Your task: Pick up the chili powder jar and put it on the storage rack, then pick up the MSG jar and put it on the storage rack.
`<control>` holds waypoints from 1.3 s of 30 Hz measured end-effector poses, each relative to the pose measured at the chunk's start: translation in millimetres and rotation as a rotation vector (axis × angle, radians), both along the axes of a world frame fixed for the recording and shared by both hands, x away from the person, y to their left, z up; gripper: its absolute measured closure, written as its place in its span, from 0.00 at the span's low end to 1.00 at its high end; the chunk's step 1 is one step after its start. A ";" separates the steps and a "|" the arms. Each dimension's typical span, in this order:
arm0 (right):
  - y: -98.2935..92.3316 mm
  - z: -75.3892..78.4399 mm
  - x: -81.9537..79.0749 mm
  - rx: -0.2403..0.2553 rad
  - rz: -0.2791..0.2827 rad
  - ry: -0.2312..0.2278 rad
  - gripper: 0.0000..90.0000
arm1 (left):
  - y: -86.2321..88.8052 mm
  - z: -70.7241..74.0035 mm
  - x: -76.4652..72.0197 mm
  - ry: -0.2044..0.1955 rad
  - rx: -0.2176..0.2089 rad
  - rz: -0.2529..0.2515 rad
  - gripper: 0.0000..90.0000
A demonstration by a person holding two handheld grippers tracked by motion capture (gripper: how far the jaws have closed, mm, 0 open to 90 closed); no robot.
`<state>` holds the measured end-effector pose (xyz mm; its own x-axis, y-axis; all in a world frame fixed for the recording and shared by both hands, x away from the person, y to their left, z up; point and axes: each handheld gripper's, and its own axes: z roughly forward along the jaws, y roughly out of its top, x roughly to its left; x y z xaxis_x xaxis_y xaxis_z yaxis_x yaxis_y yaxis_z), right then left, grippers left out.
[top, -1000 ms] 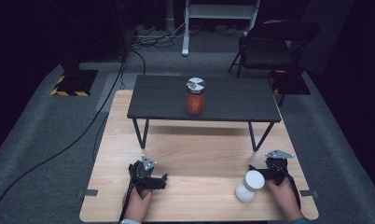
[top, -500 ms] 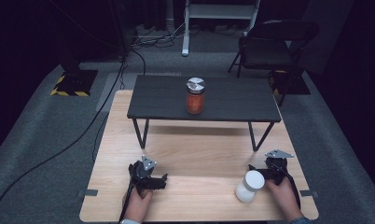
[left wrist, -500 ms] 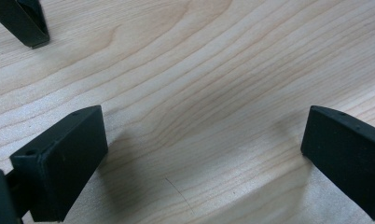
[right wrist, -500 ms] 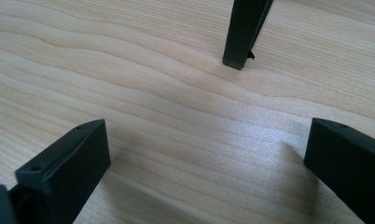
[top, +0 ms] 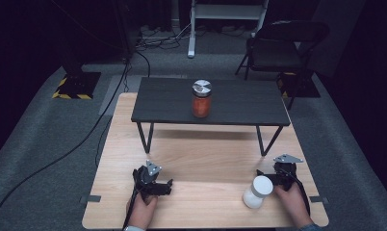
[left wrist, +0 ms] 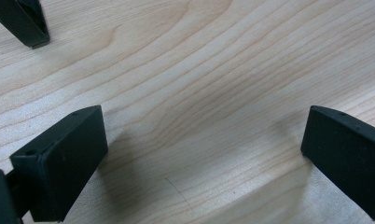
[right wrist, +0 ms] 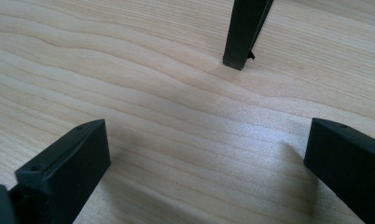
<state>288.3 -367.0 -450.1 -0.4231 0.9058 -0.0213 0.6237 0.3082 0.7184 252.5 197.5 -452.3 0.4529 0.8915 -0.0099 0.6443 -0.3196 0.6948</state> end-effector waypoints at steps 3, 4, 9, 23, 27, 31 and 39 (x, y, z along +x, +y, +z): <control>0.1 0.0 -0.1 0.000 -0.001 0.000 0.00 | 0.1 -0.2 0.0 -0.002 0.000 -0.001 0.00; 0.6 0.0 -0.4 0.001 -0.009 0.000 0.00 | 0.1 -0.2 0.0 -0.001 0.000 -0.001 0.00; 3.0 -0.1 -2.3 0.002 -0.057 -0.001 0.00 | 0.0 0.0 0.0 0.000 0.000 0.000 0.00; -11.9 7.5 -9.1 0.029 0.008 -0.042 0.04 | 0.0 0.0 0.1 0.000 0.000 0.000 0.00; -24.3 13.9 -14.9 0.093 0.036 -0.078 0.04 | 0.0 0.0 0.1 0.000 0.000 0.000 0.00; -29.2 20.3 -29.4 0.118 0.083 -0.168 0.04 | 0.0 0.1 0.0 0.000 0.000 0.000 0.00; -50.1 37.3 -59.1 0.298 0.133 -0.326 0.04 | 0.0 0.0 0.0 0.000 0.000 0.000 0.00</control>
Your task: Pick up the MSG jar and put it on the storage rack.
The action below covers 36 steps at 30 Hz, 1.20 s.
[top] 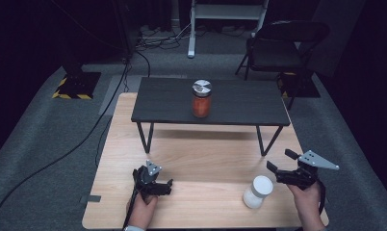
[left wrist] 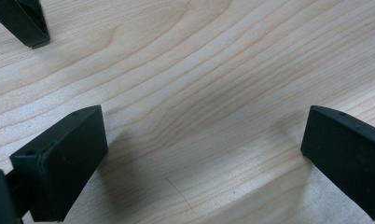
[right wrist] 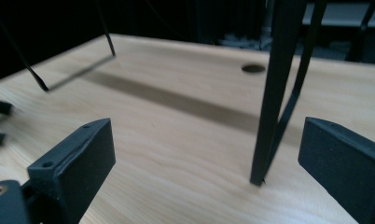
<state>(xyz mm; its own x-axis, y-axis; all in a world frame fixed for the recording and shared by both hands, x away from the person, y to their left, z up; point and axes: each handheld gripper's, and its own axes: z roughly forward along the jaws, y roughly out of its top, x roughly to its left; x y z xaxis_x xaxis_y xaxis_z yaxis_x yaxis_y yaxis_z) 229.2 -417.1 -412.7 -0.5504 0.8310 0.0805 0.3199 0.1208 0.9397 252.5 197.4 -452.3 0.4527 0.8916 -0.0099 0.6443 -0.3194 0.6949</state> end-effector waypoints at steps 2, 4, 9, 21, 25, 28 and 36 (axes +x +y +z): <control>-0.7 2.9 -4.5 0.015 0.012 -0.020 0.04 | 0.0 0.0 0.0 0.000 0.000 0.000 0.00; 0.6 4.1 -6.5 0.015 0.017 -0.025 0.03 | 0.0 0.0 0.0 0.000 0.000 0.000 0.00; 6.0 5.2 -11.2 0.011 0.063 -0.029 0.03 | 0.1 0.0 0.1 0.000 0.000 -0.001 0.00; 31.2 10.7 -29.3 -0.025 0.226 -0.056 0.03 | 0.1 0.1 0.1 0.000 0.000 0.000 0.00; 31.0 9.3 -35.4 -0.027 0.241 -0.048 0.03 | 0.1 0.0 0.1 0.000 0.000 0.000 0.00; 30.8 6.5 -39.5 -0.054 0.250 -0.026 0.03 | 0.0 0.0 0.0 0.000 0.000 0.000 0.00; 30.8 -1.0 -34.1 -0.147 0.279 0.046 0.12 | 0.1 0.1 0.1 0.000 0.000 -0.001 0.00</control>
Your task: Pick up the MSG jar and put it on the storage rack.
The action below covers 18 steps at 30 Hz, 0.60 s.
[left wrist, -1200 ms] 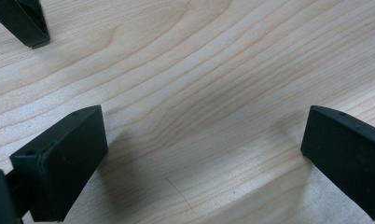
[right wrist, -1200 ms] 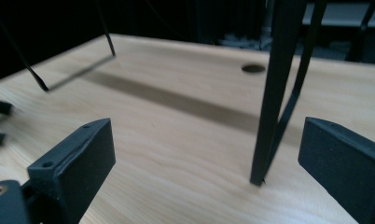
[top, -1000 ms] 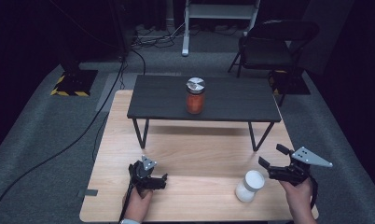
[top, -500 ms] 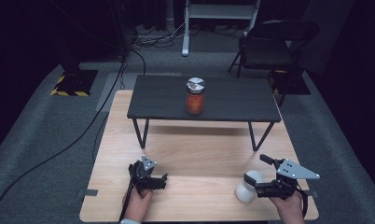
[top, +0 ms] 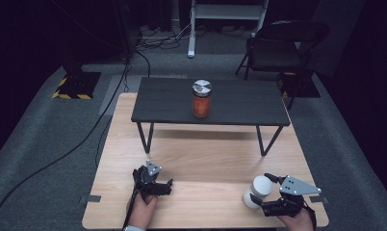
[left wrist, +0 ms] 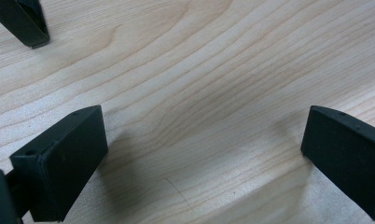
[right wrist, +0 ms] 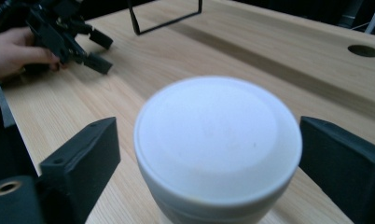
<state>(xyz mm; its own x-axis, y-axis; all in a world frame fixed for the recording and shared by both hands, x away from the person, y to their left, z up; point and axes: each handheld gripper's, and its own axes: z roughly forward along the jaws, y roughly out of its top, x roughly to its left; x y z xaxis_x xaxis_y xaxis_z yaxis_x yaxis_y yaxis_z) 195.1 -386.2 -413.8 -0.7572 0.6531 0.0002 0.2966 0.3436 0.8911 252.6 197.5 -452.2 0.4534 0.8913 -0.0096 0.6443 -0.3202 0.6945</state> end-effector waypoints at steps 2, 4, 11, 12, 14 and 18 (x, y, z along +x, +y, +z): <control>0.1 -0.3 1.2 -0.007 0.006 0.005 0.15 | 0.0 0.0 0.0 0.000 0.000 0.000 0.00; 1.2 -1.0 2.8 -0.023 0.013 0.014 0.20 | 0.0 -0.1 0.0 0.000 0.000 0.000 0.00; -0.3 0.5 3.3 -0.030 0.012 0.023 0.37 | 0.0 -0.1 0.0 0.000 -0.001 0.001 0.00; 0.4 1.6 3.6 -0.031 0.010 0.028 0.37 | 0.0 0.0 0.0 0.000 0.000 0.000 0.00; 1.3 3.0 3.5 -0.034 0.007 0.033 0.37 | 0.0 -0.1 0.0 0.000 -0.001 0.000 0.00; 3.6 10.2 6.7 -0.033 0.000 0.053 0.37 | 0.0 -0.1 -0.1 0.000 -0.001 0.001 0.00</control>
